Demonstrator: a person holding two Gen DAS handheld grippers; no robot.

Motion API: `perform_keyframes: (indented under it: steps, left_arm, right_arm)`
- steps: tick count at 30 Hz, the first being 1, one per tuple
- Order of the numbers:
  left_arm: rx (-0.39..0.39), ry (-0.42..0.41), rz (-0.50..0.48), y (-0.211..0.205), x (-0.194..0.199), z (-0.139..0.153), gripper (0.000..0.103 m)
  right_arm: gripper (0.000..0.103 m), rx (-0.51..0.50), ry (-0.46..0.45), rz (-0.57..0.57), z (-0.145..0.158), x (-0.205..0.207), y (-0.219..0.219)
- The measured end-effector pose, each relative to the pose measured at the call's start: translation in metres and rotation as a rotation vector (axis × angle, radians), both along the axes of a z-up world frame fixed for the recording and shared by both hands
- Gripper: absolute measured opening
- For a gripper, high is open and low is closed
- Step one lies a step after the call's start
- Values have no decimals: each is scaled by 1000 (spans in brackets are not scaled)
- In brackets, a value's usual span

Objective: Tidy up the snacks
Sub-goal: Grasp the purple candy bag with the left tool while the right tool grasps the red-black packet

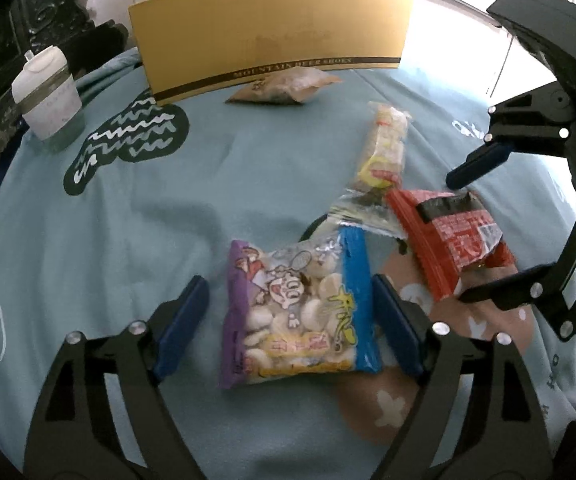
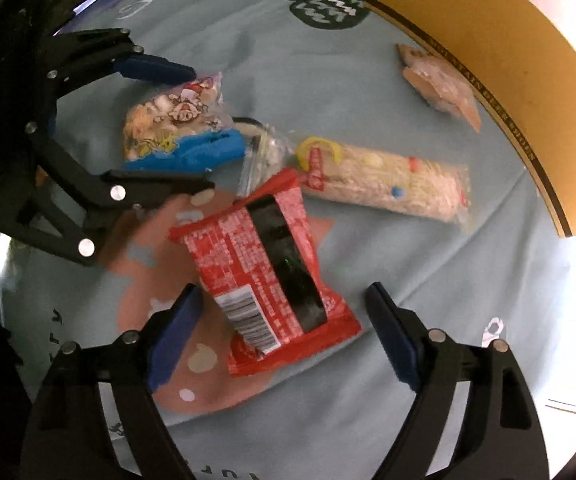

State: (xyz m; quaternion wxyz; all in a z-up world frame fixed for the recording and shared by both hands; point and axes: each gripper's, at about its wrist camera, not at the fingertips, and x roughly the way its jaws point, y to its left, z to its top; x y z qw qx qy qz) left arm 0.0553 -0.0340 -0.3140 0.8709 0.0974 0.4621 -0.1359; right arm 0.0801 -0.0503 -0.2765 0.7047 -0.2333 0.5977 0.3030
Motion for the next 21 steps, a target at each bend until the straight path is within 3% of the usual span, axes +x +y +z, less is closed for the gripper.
perform_keyframes:
  steps: [2, 3, 4, 5, 7, 21]
  left_arm:
    - [-5, -4, -5, 1, -1, 1, 77]
    - [-10, -10, -15, 2, -1, 1, 70]
    - [-14, -19, -32, 2, -4, 4, 56]
    - [-11, -18, -38, 2, -5, 5, 52]
    - [-23, -10, -33, 5, -5, 8, 47]
    - [-63, -13, -25, 10, -14, 23, 39]
  right_arm:
    - [85, -8, 3, -9, 1, -1, 1]
    - [84, -6, 5, -20, 1, 0, 0]
    - [82, -4, 4, -26, 2, 1, 0]
    - [79, -1, 2, -37, 3, 2, 0]
    - [50, 22, -12, -71, 6, 7, -7]
    - [47, 259, 46, -501, 18, -18, -71]
